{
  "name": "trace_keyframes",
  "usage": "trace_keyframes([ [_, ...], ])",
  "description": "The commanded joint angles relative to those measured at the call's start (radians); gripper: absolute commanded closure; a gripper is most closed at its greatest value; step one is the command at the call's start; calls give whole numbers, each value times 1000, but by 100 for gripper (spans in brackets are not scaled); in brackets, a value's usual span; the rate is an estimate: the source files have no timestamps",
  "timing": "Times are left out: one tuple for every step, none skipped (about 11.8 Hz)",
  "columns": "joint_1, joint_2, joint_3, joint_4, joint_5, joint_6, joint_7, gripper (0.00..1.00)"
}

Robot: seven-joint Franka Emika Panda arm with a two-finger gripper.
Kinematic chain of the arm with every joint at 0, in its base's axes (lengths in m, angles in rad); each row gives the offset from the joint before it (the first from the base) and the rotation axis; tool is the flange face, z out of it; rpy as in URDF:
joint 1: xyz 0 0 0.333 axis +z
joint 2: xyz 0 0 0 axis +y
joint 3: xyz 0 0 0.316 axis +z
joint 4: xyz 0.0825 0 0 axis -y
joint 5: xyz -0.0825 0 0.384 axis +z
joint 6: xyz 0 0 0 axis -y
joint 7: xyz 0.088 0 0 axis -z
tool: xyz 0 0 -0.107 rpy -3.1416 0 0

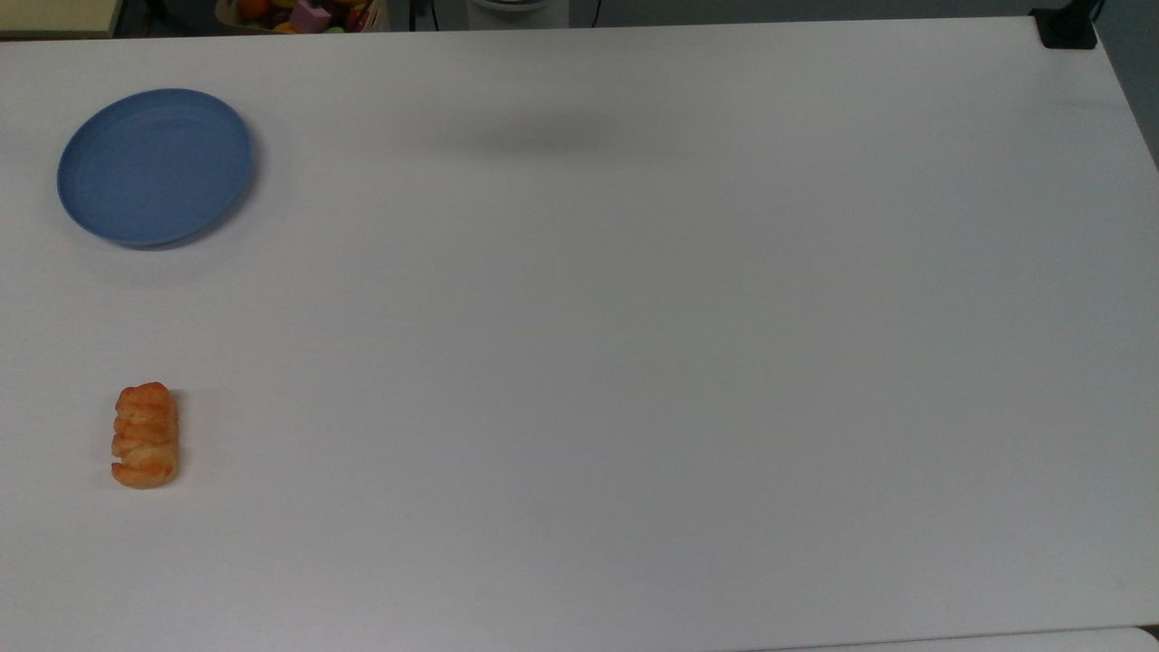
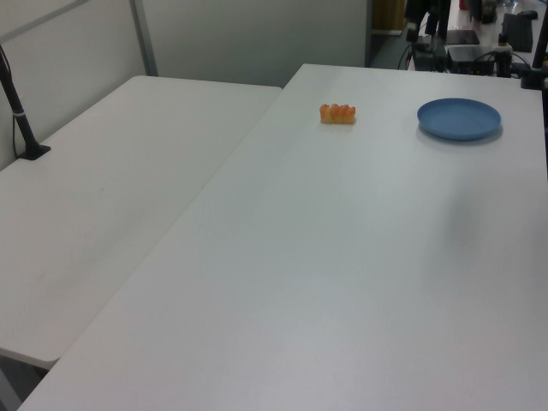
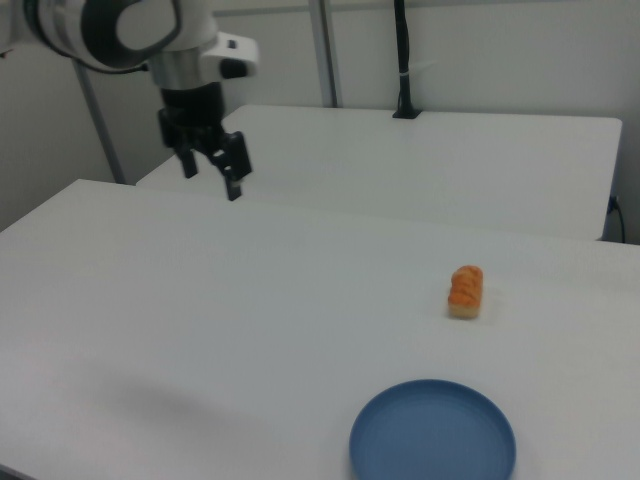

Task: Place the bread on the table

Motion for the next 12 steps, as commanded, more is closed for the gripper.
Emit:
trace_keyframes([
  [36,-85,104,-142,-91,-2,28,0],
  [45,-85,113,-159,-97,4,26,0],
  [80,-85,112,-170,-108,10,16,0],
  [85,-83,113,-182,-117,19,7,0],
  [88,-83,113,-199,-117,65,-7,0],
  [100,-79,109,-213,-117,102,-47,0],
  [104,-71,103,-211,-116,122,-100,0],
  [104,-68,84,-210,-106,148,-148,0],
  [110,-66,69,-208,-103,159,-179,0],
  [114,-65,49,-204,-94,164,-182,0],
  [131,-66,25,-195,-68,159,-181,0],
  [145,-68,12,-194,-62,153,-182,0],
])
